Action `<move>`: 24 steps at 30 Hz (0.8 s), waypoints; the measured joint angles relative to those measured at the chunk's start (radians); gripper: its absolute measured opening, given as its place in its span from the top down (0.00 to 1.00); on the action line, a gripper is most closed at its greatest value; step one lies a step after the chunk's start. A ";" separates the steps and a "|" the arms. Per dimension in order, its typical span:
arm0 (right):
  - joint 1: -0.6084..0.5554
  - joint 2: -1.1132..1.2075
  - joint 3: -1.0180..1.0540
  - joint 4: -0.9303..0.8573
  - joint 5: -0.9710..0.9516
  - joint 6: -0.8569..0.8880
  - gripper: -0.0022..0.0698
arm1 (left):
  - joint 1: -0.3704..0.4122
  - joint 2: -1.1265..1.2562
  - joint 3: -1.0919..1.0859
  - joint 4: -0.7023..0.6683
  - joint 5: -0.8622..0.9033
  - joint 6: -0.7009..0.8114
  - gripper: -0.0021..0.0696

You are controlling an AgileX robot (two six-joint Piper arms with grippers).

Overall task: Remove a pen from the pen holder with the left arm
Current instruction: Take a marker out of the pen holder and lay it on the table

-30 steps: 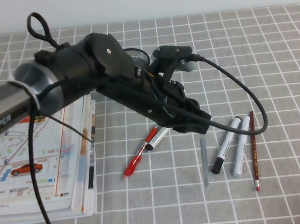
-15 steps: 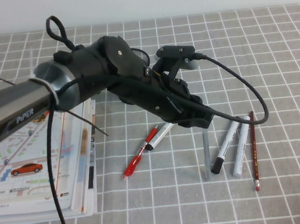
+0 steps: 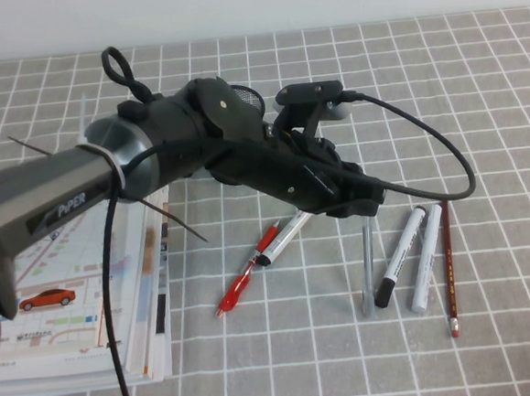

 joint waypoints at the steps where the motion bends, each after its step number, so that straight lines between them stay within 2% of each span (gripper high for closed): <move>1: 0.000 0.000 0.000 0.000 0.000 0.000 0.99 | 0.000 0.007 0.000 -0.007 -0.008 -0.002 0.90; 24: 0.000 0.000 0.000 0.000 0.000 0.000 0.99 | -0.061 0.037 -0.001 -0.036 -0.236 0.006 0.90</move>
